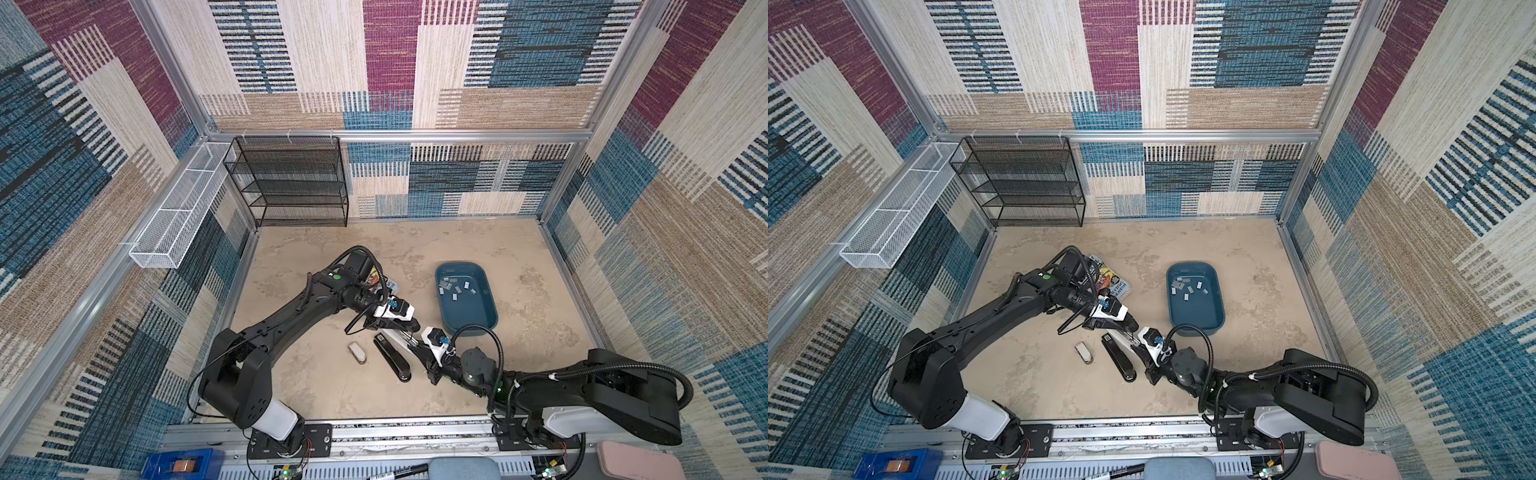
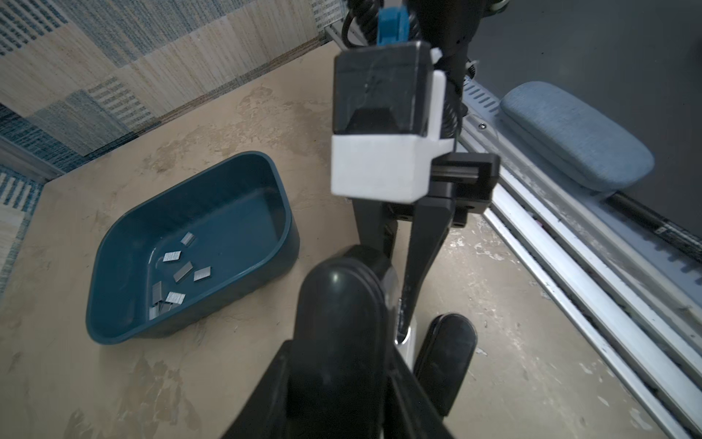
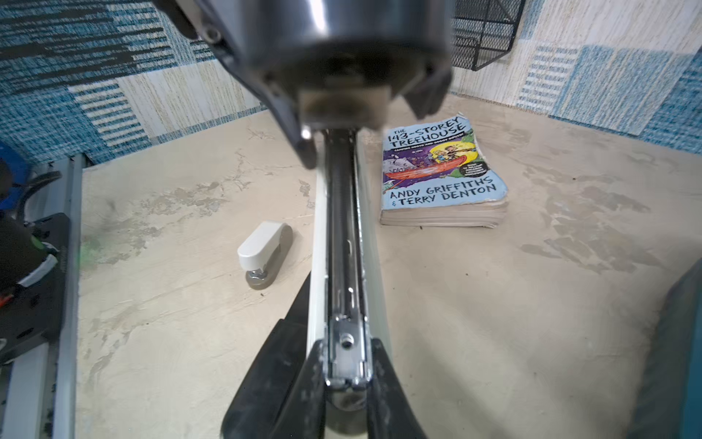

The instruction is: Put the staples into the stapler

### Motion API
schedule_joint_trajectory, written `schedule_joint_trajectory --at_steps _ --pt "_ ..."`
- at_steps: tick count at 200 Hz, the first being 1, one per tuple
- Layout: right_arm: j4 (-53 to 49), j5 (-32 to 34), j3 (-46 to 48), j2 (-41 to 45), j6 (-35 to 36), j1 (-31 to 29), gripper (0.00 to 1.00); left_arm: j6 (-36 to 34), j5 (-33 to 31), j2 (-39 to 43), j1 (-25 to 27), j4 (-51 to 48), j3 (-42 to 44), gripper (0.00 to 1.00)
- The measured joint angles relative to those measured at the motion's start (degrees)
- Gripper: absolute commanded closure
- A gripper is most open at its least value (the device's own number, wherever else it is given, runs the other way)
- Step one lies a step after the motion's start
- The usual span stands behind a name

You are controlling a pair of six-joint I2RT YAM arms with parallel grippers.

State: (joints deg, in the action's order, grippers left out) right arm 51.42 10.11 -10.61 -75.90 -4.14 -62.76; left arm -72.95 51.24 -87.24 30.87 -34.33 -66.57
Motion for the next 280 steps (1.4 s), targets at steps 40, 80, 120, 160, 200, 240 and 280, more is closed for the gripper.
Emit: schedule_joint_trajectory --at_steps 40,80,120,160,200,240,280 --pt "-1.5 0.5 -0.1 1.5 -1.4 -0.2 1.00 7.8 -5.7 3.9 0.7 11.3 5.8 0.51" --pt "-2.1 1.0 -0.4 2.4 -2.7 -0.2 1.00 11.5 -6.3 5.5 1.2 16.9 8.6 0.61" --pt "-2.7 3.5 -0.8 1.3 -3.7 -1.0 1.00 14.5 -9.4 6.1 1.9 22.3 11.5 0.67" --pt "-1.9 7.1 -1.0 -1.9 -4.3 -1.8 1.00 18.6 -12.7 7.9 2.0 27.6 14.2 0.68" --pt "-0.8 10.8 -0.2 -3.6 -5.1 -2.7 1.00 22.0 -13.9 7.1 2.0 30.5 14.4 0.62" --pt "-1.2 15.0 0.3 -6.0 -6.3 -3.8 1.00 26.6 -18.3 5.4 2.0 36.4 17.4 0.60" --pt "-1.6 17.5 1.0 -9.0 -8.8 -5.3 1.00 31.0 -21.1 2.8 2.0 44.2 20.2 0.60"
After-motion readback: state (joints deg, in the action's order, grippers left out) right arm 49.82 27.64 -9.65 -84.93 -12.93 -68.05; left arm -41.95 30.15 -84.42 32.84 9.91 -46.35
